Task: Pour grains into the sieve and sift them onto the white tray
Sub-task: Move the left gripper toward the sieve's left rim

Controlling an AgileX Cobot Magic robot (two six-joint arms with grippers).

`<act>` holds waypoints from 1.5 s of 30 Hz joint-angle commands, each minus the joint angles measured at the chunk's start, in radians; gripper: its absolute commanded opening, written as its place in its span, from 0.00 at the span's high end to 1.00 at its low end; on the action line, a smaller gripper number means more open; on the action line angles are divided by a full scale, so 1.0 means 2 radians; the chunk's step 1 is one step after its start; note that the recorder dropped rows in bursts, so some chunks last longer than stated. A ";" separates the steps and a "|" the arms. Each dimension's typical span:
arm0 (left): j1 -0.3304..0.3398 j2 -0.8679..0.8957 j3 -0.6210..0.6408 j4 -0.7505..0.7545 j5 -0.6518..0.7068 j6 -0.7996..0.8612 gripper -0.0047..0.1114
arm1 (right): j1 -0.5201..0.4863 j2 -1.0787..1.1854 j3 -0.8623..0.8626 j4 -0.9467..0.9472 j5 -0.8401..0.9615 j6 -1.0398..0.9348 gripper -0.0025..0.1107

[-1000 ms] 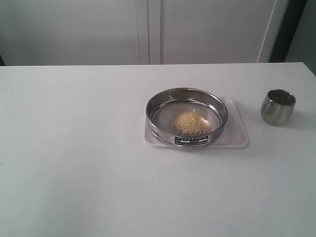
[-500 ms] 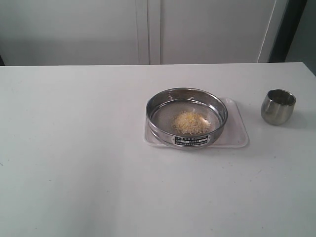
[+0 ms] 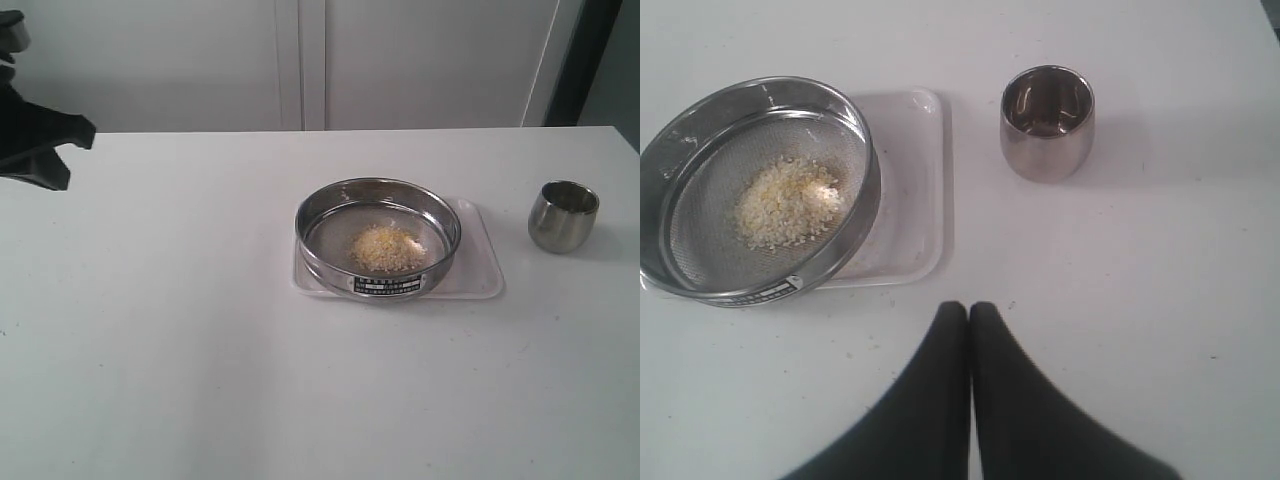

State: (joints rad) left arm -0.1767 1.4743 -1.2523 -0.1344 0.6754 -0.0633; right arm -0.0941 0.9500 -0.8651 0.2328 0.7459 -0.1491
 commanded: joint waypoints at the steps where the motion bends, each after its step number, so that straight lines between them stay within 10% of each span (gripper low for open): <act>1: -0.032 0.049 -0.037 -0.006 -0.012 -0.020 0.96 | -0.003 0.000 0.000 0.001 -0.005 -0.003 0.98; 45: -0.169 0.376 -0.407 -0.010 0.052 -0.113 0.85 | -0.003 0.000 0.000 0.002 -0.006 -0.003 0.98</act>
State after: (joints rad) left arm -0.5014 2.2199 -2.0579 -0.1399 0.7605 -0.2825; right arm -0.0941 0.9500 -0.8651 0.2328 0.7459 -0.1491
